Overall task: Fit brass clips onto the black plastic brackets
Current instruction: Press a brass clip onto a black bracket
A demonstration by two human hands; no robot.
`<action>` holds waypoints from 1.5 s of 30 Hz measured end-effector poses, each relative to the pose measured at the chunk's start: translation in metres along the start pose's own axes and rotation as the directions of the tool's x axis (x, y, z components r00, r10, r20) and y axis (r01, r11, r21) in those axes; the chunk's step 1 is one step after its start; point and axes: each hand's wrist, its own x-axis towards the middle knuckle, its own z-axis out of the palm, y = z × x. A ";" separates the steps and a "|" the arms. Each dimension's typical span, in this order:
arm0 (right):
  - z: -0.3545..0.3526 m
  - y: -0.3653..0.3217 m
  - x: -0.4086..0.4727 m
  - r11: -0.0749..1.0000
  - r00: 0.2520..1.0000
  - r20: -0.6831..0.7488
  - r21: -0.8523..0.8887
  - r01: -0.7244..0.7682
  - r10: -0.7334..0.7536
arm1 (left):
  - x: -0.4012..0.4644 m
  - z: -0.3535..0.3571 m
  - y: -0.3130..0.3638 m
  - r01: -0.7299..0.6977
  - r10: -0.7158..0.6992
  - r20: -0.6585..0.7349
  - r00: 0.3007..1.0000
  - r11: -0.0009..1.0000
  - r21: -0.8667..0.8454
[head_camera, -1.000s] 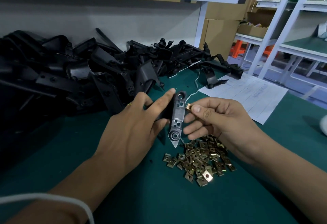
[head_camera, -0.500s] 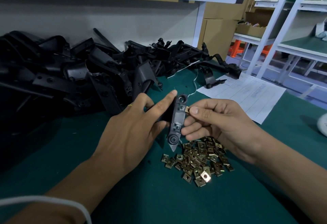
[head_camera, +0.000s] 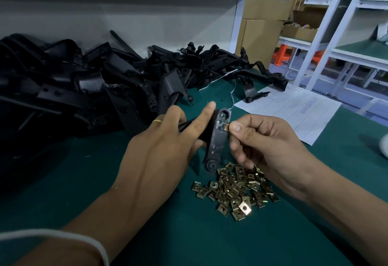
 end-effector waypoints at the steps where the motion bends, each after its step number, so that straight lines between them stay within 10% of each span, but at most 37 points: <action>1: 0.001 0.001 0.000 1.000 1.000 -0.010 -0.015 0.001 -0.001 | 0.000 0.000 0.001 -0.005 0.005 0.002 1.000 1.000 0.023; 14: 0.000 0.000 0.001 0.962 0.997 -0.078 -0.274 -0.023 0.001 | -0.006 0.005 0.012 0.121 -0.122 0.042 0.992 0.992 0.027; 20: -0.042 -0.014 0.005 0.580 0.987 -0.064 -0.814 0.035 -0.149 | -0.008 0.009 -0.003 0.326 -0.328 0.009 0.945 0.937 -0.125; 31: -0.043 -0.004 0.013 0.338 0.973 0.227 -0.920 0.199 0.045 | -0.005 0.017 -0.003 0.398 -0.389 0.109 0.915 0.914 -0.078; 45: -0.021 -0.004 0.008 0.916 0.994 0.065 -0.386 0.108 -0.089 | -0.005 0.018 -0.005 0.349 -0.340 0.094 0.936 0.930 -0.116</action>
